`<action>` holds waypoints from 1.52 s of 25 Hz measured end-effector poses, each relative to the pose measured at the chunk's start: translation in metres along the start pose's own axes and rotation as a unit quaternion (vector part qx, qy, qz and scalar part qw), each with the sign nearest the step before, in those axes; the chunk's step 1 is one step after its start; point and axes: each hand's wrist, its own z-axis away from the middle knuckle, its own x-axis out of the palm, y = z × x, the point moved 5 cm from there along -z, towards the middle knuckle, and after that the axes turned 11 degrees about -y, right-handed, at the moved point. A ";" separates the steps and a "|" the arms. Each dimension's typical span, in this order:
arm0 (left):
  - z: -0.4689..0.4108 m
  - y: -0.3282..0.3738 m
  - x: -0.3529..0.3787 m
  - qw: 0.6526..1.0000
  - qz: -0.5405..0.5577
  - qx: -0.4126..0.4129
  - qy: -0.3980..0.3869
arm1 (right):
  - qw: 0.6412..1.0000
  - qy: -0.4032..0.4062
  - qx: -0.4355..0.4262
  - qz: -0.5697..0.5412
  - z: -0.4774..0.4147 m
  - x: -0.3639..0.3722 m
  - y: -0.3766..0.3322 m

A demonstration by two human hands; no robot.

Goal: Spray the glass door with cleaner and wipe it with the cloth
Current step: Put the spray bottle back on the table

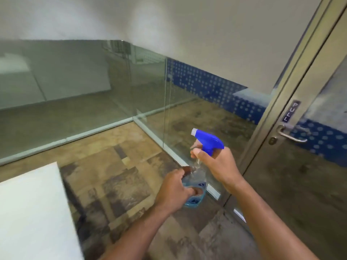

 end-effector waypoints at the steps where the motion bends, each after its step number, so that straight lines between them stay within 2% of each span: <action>1: 0.016 -0.015 -0.016 0.999 -0.004 -0.021 0.026 | 1.000 -0.018 0.009 0.005 0.001 0.023 0.007; 8: 0.125 -0.092 -0.113 0.983 -0.008 -0.105 0.148 | 0.977 -0.195 0.037 0.076 -0.009 0.179 0.040; 12: 0.190 -0.115 -0.162 0.961 -0.002 -0.155 0.231 | 0.954 -0.279 0.009 0.107 -0.022 0.267 0.024; 17: 0.261 -0.146 -0.228 0.925 -0.053 -0.197 0.320 | 0.923 -0.357 -0.026 0.138 -0.026 0.378 0.011; 23: 0.331 -0.184 -0.286 0.915 -0.106 -0.216 0.325 | 0.910 -0.389 -0.045 0.139 -0.011 0.484 0.008; 27: 0.364 -0.236 -0.301 0.909 -0.096 -0.261 0.311 | 0.903 -0.408 0.021 0.133 0.004 0.538 0.030; 38: 0.381 -0.331 -0.287 0.898 -0.067 -0.347 0.262 | 0.880 -0.430 0.116 0.164 0.028 0.597 0.113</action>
